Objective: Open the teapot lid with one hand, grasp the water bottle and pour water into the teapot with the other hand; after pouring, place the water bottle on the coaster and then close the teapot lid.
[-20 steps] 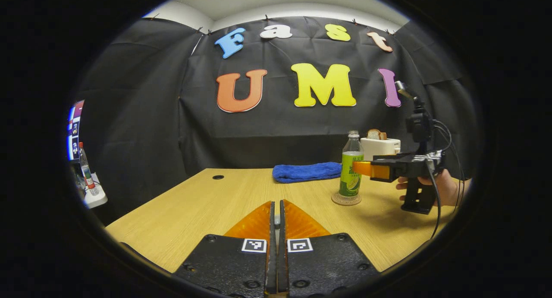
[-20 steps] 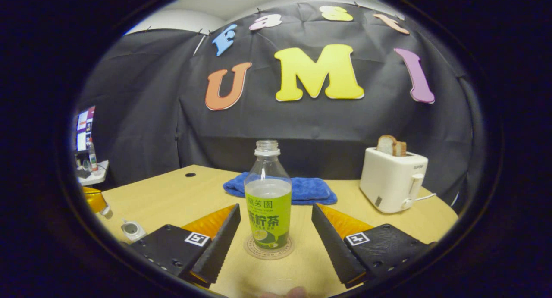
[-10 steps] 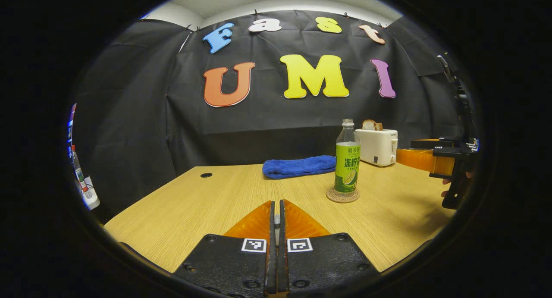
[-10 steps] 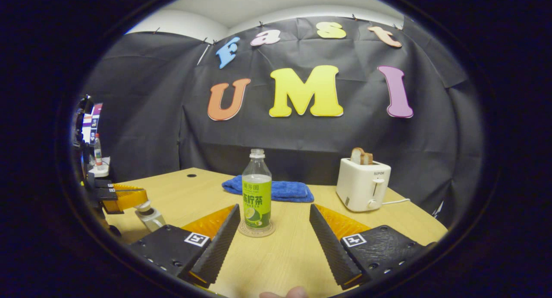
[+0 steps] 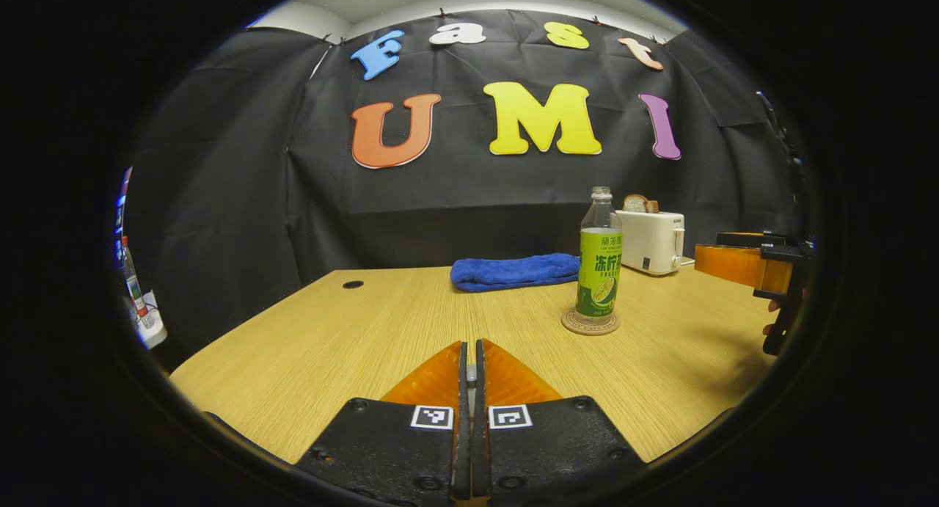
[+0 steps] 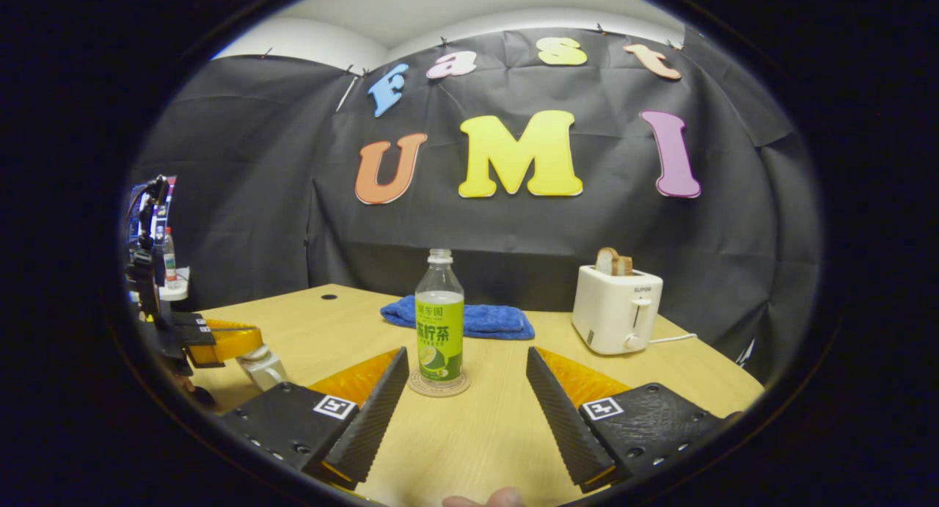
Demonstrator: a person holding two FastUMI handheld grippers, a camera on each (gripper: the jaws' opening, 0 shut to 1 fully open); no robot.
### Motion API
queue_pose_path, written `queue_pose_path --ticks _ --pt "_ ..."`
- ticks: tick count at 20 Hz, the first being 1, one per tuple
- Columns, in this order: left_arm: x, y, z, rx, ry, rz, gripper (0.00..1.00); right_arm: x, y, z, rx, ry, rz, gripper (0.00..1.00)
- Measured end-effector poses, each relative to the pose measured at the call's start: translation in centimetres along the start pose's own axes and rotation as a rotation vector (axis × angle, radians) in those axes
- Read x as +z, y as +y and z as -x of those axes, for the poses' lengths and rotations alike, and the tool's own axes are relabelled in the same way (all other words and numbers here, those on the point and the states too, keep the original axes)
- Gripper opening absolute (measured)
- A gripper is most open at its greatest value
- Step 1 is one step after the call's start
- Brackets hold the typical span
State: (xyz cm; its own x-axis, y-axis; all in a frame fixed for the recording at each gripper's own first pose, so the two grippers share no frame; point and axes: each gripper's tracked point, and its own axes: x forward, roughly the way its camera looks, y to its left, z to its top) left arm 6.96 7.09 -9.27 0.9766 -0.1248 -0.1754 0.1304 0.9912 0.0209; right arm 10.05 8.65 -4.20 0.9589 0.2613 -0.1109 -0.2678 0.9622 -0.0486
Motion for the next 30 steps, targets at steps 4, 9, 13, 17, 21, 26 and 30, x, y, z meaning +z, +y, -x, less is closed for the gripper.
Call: queue_pose_path --ticks 4,9,13,17,21,26,30 --pt "-0.1 -0.1 0.0 0.015 0.007 -0.001 0.05 0.5 0.1 0.7 0.0 -0.02 0.006 0.97" --pt "2.4 0.0 1.6 0.077 -0.034 -0.06 0.48 1.5 -0.7 2.2 -0.019 -0.062 0.001 0.97" --pt "5.7 -1.1 3.0 0.094 -0.09 -0.02 1.0 2.6 -2.8 3.9 -0.075 -0.097 -0.014 0.97" --pt "9.9 -2.8 5.4 0.11 -0.165 0.016 0.99 3.4 -5.6 6.4 -0.18 -0.126 -0.005 0.96" --pt "12.9 -5.3 7.2 0.097 -0.229 0.01 0.99 4.6 -6.5 8.9 -0.211 -0.15 -0.011 0.94" --pt "13.0 -8.2 8.7 0.079 -0.244 -0.034 0.99 5.2 -7.1 11.5 -0.24 -0.154 0.006 0.95" --pt "11.9 -9.5 9.6 0.068 -0.241 -0.033 0.99 4.7 -6.1 12.8 -0.222 -0.15 -0.029 0.95"
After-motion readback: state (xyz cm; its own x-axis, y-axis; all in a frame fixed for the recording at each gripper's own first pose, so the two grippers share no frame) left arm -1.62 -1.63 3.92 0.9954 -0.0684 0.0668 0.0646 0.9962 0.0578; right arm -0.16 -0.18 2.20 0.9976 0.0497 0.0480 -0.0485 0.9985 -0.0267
